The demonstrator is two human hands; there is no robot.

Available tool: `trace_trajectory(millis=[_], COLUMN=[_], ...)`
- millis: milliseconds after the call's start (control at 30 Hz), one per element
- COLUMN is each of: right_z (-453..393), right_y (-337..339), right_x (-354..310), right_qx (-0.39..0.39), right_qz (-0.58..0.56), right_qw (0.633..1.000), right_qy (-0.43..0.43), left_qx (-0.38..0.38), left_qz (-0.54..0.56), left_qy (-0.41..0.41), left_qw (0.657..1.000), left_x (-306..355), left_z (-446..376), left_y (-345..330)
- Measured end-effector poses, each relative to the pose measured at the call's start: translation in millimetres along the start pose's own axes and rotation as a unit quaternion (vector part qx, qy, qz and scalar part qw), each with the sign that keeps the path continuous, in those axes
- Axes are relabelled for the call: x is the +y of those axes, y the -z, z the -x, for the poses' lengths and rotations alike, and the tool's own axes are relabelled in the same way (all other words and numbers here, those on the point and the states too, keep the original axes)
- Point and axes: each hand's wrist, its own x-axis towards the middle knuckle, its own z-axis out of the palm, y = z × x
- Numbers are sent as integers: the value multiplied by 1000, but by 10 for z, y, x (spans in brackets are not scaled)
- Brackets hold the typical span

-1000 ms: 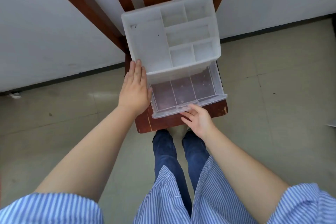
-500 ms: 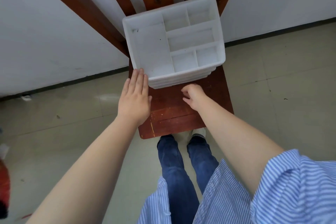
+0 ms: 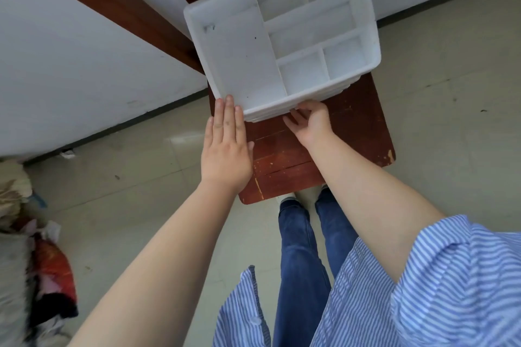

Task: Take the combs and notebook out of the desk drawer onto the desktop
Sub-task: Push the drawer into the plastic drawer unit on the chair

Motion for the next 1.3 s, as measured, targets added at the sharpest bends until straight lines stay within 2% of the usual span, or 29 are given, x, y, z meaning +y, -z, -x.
trace_trajectory(millis=[100,233,333,500,633,733,800,867,933,1000,1100,1133,1167,1200,1300], right_z=[28,73,74,197,418,533,607,636,567,385,69,6,-39,-62,59], right_y=[-18,-47,-11,459,948,1092,1077,989,815,585,329,290,278,284,344], right_x=[22,7,-25,-5,74,71,35,-35,-144,-249,-380,-415,-446,-472,-549], right_qx=[15,-33,-55,-76,-50,-11,10,0,-29,-30,14,16,12,4,-37], right_qz=[-9,-50,-40,-2,76,233,408,573,699,791,903,924,934,940,943], right_qw=[1000,998,998,997,994,970,912,818,685,533,297,231,186,162,159], right_qy=[21,1,-3,-29,-65,-71,-41,58,204,301,311,306,303,300,291], left_qx=[8,19,19,18,26,18,-28,-80,-104,-115,-96,-85,-84,-88,-106], left_qz=[5,6,4,1,14,7,4,40,53,34,16,3,-13,-28,-34], left_qy=[-3,-3,-1,14,41,-49,-85,-62,-28,-2,15,16,15,14,2], left_qw=[1000,1000,1000,1000,999,999,996,994,993,993,995,996,996,996,994], left_x=[18,8,6,62,125,245,321,403,476,565,676,693,694,682,618], left_z=[-6,-9,-13,0,58,191,243,179,15,-236,-574,-653,-711,-740,-679], left_y=[-17,-44,-52,-59,-108,-243,-380,-492,-584,-637,-707,-748,-784,-818,-838])
